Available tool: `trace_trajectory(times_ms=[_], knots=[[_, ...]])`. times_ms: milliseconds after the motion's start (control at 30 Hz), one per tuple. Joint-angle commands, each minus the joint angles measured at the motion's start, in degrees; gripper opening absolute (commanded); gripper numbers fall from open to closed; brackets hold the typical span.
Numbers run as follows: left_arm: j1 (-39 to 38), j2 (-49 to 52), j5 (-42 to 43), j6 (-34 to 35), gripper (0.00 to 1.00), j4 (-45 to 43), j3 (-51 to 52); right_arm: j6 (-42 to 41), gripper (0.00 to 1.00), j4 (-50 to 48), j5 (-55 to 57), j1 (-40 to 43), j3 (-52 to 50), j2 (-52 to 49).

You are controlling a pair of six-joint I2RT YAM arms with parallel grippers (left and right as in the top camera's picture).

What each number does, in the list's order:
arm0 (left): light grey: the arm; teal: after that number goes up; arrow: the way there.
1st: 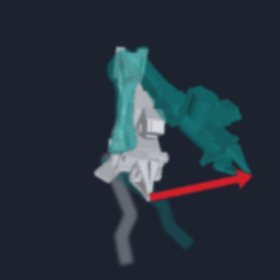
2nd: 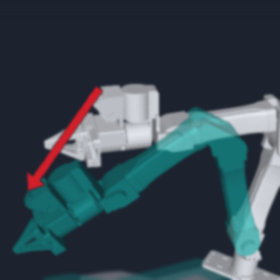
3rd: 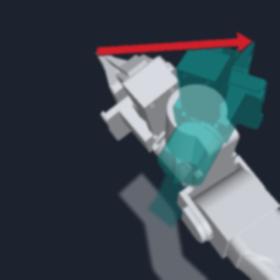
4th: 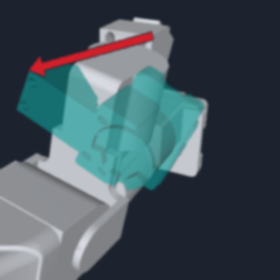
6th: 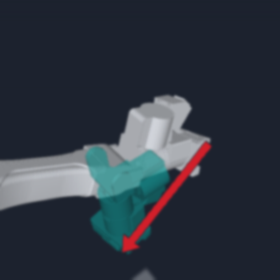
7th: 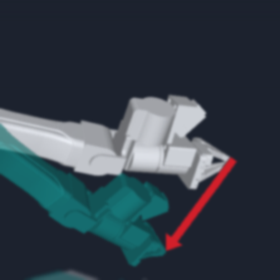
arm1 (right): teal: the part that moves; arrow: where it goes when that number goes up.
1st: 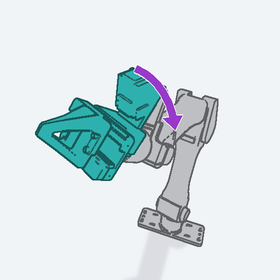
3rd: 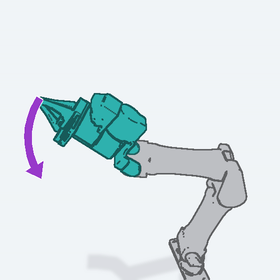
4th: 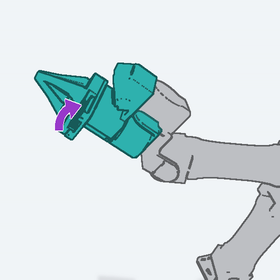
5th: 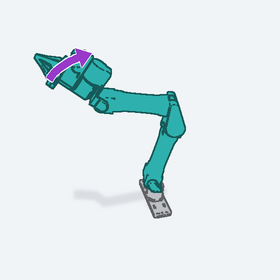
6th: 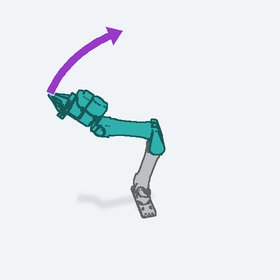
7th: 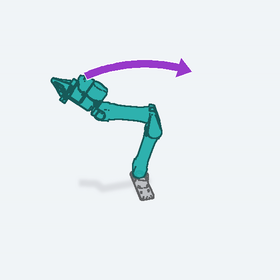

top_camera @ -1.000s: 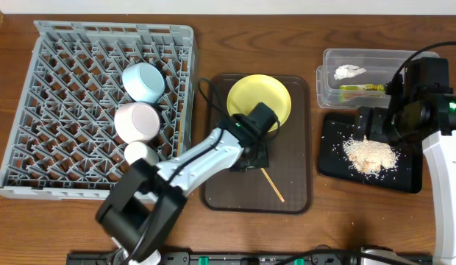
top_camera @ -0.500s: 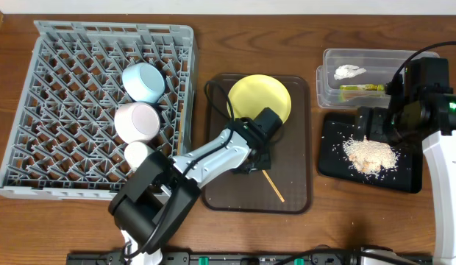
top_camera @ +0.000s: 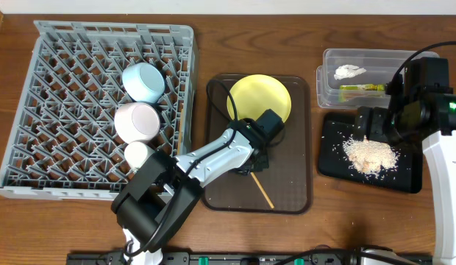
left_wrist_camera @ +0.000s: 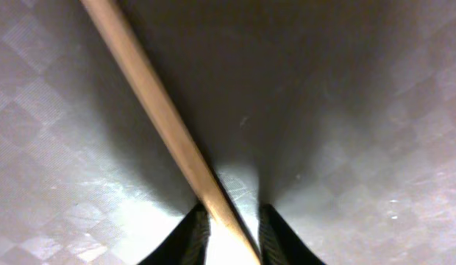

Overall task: Sort waste into correct bins and load items into the dishwasher
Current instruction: 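Return the left gripper to the tray and grasp the second chopstick, then carry the second chopstick into the rack and release it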

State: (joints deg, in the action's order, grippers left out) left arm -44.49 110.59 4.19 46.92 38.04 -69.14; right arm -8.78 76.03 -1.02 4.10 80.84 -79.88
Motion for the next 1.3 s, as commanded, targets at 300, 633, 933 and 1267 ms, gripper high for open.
trace_trajectory(times_ms=[300, 633, 933, 1267], knots=[[3.2, 2.4, -2.8, 0.3, 0.08, 2.2, 1.1, -0.4, 0.99, 0.1, 0.5, 0.1, 0.7, 0.1], [10.8, -6.9, -3.8, -7.8, 0.08, 3.3, 0.8, -0.4, 0.99, 0.1, 0.5, 0.1, 0.7, 0.1], [18.4, -23.0, -3.8, -30.6, 0.08, 7.7, -0.7, -0.4, 0.99, 0.1, 0.5, 0.1, 0.7, 0.1], [30.9, -27.2, -3.8, -45.6, 0.08, 7.8, -1.0, -0.4, 0.99, 0.1, 0.1, 0.0, 0.7, 0.1]])
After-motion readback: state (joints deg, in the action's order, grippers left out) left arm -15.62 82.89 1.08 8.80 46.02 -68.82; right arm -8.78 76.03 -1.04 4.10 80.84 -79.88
